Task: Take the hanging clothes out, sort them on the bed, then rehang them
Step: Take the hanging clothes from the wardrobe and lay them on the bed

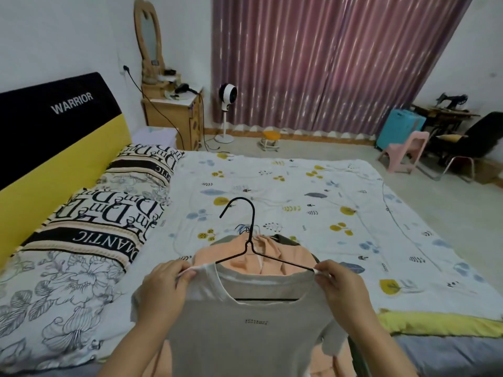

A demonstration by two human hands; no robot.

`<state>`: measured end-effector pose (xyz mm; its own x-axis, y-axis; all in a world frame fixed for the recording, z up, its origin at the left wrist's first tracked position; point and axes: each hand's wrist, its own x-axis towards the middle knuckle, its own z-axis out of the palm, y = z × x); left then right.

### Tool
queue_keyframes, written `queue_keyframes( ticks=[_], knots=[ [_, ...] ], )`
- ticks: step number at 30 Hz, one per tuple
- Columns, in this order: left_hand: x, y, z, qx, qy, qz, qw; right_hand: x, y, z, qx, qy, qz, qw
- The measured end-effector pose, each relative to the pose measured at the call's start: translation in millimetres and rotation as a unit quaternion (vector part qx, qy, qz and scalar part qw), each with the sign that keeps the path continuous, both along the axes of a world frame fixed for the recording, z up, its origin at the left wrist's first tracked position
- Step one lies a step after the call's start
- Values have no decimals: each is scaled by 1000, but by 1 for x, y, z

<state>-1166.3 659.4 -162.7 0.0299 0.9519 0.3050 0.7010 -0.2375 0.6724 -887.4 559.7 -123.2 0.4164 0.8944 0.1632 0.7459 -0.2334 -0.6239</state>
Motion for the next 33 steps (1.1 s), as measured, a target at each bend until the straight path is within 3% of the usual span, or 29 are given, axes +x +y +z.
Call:
queue_keyframes(
  ticks=[8, 20, 31, 33],
  knots=[
    [17, 96, -47, -44, 50, -17, 998, 18, 93, -35, -28, 3, -46, 999],
    [95, 240, -116, -89, 185, -13, 979, 89, 261, -130, -125, -15, -26, 992],
    [145, 317, -222, -248, 306, 0, 919, 131, 353, -248, -244, 87, 27, 965],
    [147, 315, -233, -271, 326, -12, 906, 135, 356, -266, -265, 57, 45, 962]
  ],
)
